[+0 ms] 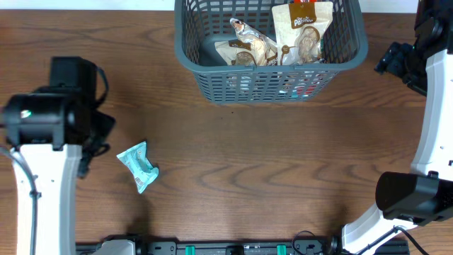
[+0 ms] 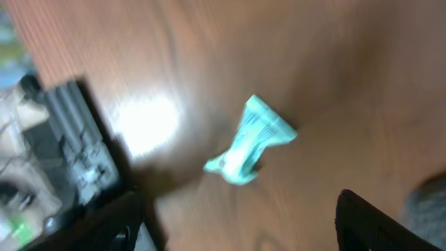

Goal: Pack container
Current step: 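Move the left gripper down to the mint-green packet on the table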

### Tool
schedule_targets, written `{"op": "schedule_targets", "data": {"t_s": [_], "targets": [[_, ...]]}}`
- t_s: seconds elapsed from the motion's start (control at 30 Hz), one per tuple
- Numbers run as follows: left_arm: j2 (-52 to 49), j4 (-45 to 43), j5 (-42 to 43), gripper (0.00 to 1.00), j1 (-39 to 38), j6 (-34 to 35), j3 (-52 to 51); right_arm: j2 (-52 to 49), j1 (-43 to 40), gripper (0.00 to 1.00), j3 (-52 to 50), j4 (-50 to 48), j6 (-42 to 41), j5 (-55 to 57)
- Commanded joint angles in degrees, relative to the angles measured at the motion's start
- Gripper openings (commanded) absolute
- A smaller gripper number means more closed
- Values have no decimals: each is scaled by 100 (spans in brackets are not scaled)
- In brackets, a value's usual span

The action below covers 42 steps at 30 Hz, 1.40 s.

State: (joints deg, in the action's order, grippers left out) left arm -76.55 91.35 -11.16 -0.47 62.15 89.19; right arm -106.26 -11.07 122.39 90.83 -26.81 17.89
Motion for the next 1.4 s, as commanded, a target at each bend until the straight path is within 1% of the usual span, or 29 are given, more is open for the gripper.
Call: {"op": "schedule_targets", "data": {"t_s": [0.0,0.07,0.2,0.47,0.53,0.67,0.93,1.17,1.23,1.37], "targets": [[-20,-210,494,79,24,199,-638,-15,-52,99,-20,2,-101,118],[-20,-413,601,79,24,90,-1038,-15,-52,99,-20,2,-101,118],[-15,-907,951,79,24,-885,-1757,-15,-52,99,-20,2,-101,118],[-15,-1552,973,79,24,-2476,-2752,-15,-52,99,-20,2,-101,118],[-15,-1738,1023,80,24,-2765,-2955,-15,-52,99,-20,2,-101,118],[-15,-2310,1648,80,24,-3475,-3335,-15,-52,99,-20,2,-101,118],[-15,-3014,1742,80,24,-3512,-4041,-15,-52,99,-20,2,-101,118],[-17,-3862,1725,80,24,-3512,-4247,-15,-52,99,-20,2,-101,118],[-20,-4103,1644,81,24,-3493,-4247,-15,-52,99,-20,2,-101,118],[-55,-4199,1165,82,24,-3202,-4247,-15,-52,99,-20,2,-101,118]]}}
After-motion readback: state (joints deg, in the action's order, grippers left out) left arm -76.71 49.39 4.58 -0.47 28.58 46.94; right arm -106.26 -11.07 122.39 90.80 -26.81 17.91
